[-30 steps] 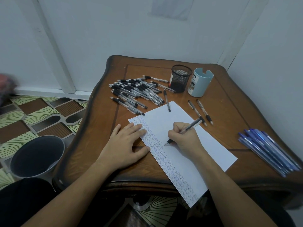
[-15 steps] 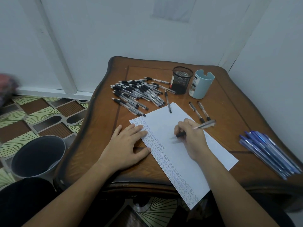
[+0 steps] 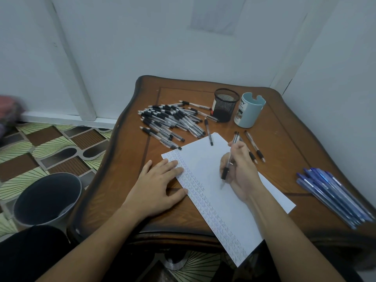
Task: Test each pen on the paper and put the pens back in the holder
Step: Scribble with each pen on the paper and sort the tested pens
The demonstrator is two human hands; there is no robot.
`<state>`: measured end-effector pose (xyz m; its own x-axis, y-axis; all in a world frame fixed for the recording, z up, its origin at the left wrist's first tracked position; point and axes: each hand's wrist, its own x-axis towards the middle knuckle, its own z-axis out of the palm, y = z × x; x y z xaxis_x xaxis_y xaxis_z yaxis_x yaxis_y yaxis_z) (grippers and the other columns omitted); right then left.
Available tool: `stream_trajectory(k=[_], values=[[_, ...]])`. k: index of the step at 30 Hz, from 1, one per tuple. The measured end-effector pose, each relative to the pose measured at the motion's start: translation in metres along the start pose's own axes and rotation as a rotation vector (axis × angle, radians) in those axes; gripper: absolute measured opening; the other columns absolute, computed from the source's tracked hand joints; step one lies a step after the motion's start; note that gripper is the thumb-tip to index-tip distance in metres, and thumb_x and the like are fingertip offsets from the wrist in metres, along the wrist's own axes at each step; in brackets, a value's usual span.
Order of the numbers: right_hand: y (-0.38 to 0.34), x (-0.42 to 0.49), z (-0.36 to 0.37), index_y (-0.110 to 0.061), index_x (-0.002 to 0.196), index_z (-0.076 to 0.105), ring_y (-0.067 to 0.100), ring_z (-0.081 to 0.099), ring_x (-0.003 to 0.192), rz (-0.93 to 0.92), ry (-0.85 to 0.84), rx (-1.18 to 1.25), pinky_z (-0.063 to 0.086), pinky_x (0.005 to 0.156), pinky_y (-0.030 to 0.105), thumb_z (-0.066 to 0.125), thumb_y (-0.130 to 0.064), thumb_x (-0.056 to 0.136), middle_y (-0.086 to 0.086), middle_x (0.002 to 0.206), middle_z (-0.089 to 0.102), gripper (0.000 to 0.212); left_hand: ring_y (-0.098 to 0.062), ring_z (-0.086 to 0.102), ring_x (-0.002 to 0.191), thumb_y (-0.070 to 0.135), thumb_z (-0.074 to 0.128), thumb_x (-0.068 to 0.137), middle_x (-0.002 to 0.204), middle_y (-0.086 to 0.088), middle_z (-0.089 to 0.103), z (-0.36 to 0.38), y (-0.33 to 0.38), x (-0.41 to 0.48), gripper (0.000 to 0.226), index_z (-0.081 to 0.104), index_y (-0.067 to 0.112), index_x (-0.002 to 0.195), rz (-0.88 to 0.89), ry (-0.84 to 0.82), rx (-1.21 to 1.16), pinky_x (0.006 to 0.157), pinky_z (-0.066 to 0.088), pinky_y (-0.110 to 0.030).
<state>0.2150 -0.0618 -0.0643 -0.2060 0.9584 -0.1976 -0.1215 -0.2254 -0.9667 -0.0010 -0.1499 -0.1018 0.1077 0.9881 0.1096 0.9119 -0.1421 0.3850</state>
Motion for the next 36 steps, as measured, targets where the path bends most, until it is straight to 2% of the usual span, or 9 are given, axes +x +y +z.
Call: stream_trajectory(k=[3, 6, 14, 18, 22, 26, 29, 32, 36], values=[[-0.008, 0.009, -0.007, -0.028, 0.116, 0.055, 0.018, 0.048, 0.068, 0.113, 0.014, -0.071, 0.036, 0.052, 0.029, 0.047, -0.028, 0.104, 0.005, 0.07, 0.057, 0.015, -0.006, 0.015, 0.145, 0.078, 0.023, 0.076, 0.154, 0.018, 0.028, -0.001, 0.001, 0.0, 0.077, 0.04, 0.041, 0.141, -0.004, -0.012, 0.002, 0.119, -0.001, -0.041], [-0.026, 0.024, -0.025, -0.024, 0.118, 0.059, 0.017, 0.047, 0.064, 0.033, 0.108, -0.311, 0.035, 0.049, 0.026, 0.045, -0.006, 0.097, 0.006, 0.075, 0.059, 0.03, -0.004, 0.013, 0.145, 0.079, 0.02, 0.075, 0.154, 0.019, 0.026, -0.003, 0.001, 0.0, 0.078, 0.038, 0.042, 0.142, -0.007, -0.016, 0.009, 0.119, -0.002, -0.04], [-0.064, 0.077, -0.088, -0.024, 0.132, 0.058, 0.021, 0.06, 0.076, -0.052, 0.368, -1.011, 0.046, 0.055, 0.026, 0.057, -0.02, 0.1, 0.005, 0.134, 0.057, 0.033, -0.003, 0.011, 0.145, 0.079, 0.02, 0.076, 0.155, 0.02, 0.024, -0.003, 0.002, -0.001, 0.078, 0.036, 0.043, 0.143, -0.002, -0.013, 0.012, 0.117, -0.007, -0.037], [-0.055, 0.086, -0.091, -0.013, 0.128, 0.064, 0.021, 0.056, 0.091, 0.067, 0.296, -1.148, 0.047, 0.075, 0.031, 0.049, -0.022, 0.103, 0.01, 0.125, 0.063, 0.031, -0.004, 0.013, 0.145, 0.078, 0.022, 0.077, 0.154, 0.019, 0.026, -0.002, 0.001, -0.001, 0.076, 0.037, 0.042, 0.142, 0.001, 0.001, -0.002, 0.116, -0.008, -0.036], [-0.051, 0.086, -0.09, 0.003, 0.106, 0.071, 0.023, 0.053, 0.076, 0.065, 0.286, -1.132, 0.042, 0.067, 0.032, 0.042, -0.015, 0.101, 0.02, 0.097, 0.066, 0.034, -0.003, 0.011, 0.145, 0.078, 0.022, 0.078, 0.154, 0.021, 0.023, -0.001, 0.0, 0.0, 0.074, 0.035, 0.044, 0.143, 0.007, -0.004, 0.03, 0.116, -0.008, -0.035], [-0.054, 0.085, -0.081, -0.005, 0.121, 0.065, 0.028, 0.058, 0.101, 0.025, 0.358, -1.262, 0.042, 0.08, 0.029, 0.047, -0.016, 0.1, 0.014, 0.121, 0.064, 0.03, -0.004, 0.014, 0.145, 0.077, 0.025, 0.079, 0.154, 0.019, 0.027, -0.001, 0.0, 0.0, 0.072, 0.039, 0.042, 0.141, 0.011, 0.016, 0.01, 0.116, -0.007, -0.036], [-0.051, 0.087, -0.059, -0.011, 0.116, 0.065, 0.026, 0.057, 0.098, -0.158, 0.476, -1.45, 0.047, 0.082, 0.034, 0.05, -0.026, 0.1, 0.011, 0.112, 0.064, 0.026, -0.005, 0.014, 0.145, 0.076, 0.026, 0.079, 0.153, 0.019, 0.028, -0.002, 0.001, -0.001, 0.072, 0.04, 0.042, 0.141, 0.012, 0.02, -0.002, 0.116, -0.007, -0.035], [-0.044, 0.089, -0.021, -0.013, 0.105, 0.068, 0.023, 0.057, 0.095, -0.272, 0.332, -1.45, 0.039, 0.082, 0.032, 0.052, -0.03, 0.1, 0.007, 0.106, 0.067, 0.024, -0.004, 0.011, 0.145, 0.077, 0.025, 0.079, 0.154, 0.021, 0.024, -0.002, 0.0, 0.0, 0.073, 0.037, 0.043, 0.142, 0.011, 0.009, 0.011, 0.116, -0.01, -0.034], [-0.032, 0.088, 0.028, -0.016, 0.103, 0.065, 0.018, 0.059, 0.09, -0.089, 0.161, -1.289, 0.046, 0.075, 0.031, 0.06, -0.036, 0.095, 0.002, 0.099, 0.065, 0.022, -0.004, 0.013, 0.145, 0.076, 0.028, 0.079, 0.154, 0.02, 0.026, -0.001, 0.0, -0.001, 0.071, 0.039, 0.042, 0.141, 0.009, 0.021, -0.012, 0.115, -0.009, -0.034]])
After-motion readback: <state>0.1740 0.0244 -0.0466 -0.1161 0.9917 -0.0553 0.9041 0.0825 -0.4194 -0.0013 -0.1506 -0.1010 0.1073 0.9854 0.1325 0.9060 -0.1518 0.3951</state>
